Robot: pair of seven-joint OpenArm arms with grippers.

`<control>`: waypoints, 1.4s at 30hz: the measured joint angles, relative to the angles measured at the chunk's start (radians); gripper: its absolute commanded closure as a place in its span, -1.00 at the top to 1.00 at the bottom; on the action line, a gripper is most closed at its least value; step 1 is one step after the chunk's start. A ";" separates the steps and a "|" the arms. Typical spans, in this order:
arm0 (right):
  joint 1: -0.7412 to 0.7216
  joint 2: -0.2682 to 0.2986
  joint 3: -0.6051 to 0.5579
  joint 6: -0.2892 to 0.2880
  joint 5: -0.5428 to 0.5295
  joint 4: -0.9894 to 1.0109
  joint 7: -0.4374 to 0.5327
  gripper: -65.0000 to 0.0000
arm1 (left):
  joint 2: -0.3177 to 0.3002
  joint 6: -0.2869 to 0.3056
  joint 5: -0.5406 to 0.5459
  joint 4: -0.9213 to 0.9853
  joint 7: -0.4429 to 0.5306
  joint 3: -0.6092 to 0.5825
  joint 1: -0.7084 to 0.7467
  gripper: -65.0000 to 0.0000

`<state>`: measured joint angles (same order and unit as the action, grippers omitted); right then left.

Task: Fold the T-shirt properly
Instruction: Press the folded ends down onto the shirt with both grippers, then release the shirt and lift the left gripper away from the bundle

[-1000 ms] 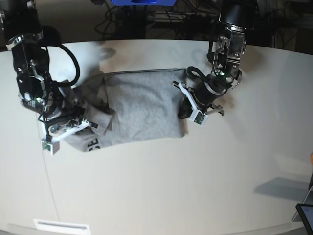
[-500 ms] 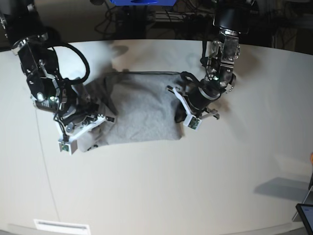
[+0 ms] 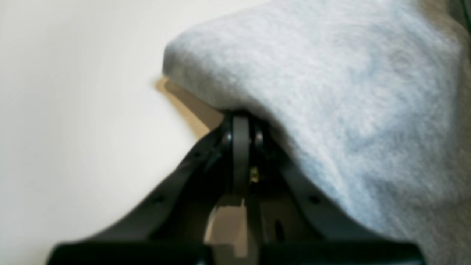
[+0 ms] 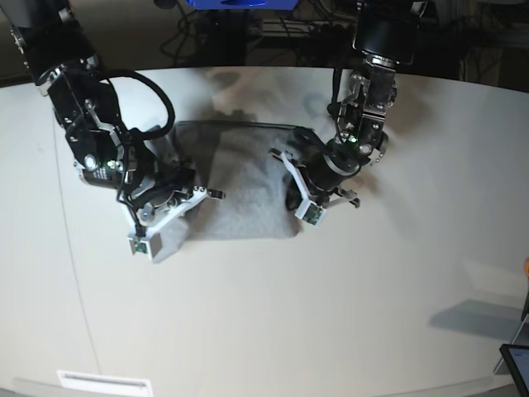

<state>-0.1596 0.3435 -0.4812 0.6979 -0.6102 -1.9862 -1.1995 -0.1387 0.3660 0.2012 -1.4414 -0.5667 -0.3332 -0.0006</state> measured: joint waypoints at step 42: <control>0.039 -0.114 -0.081 0.000 0.007 0.027 0.031 -0.53 | -0.032 0.031 0.002 -0.114 -0.122 -0.038 0.037 -1.00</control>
<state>-0.1211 0.2295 -0.5625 0.6979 -0.6029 -1.9587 -1.1683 -0.1711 0.3969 0.2031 -1.5558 -0.6888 -0.3714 0.0360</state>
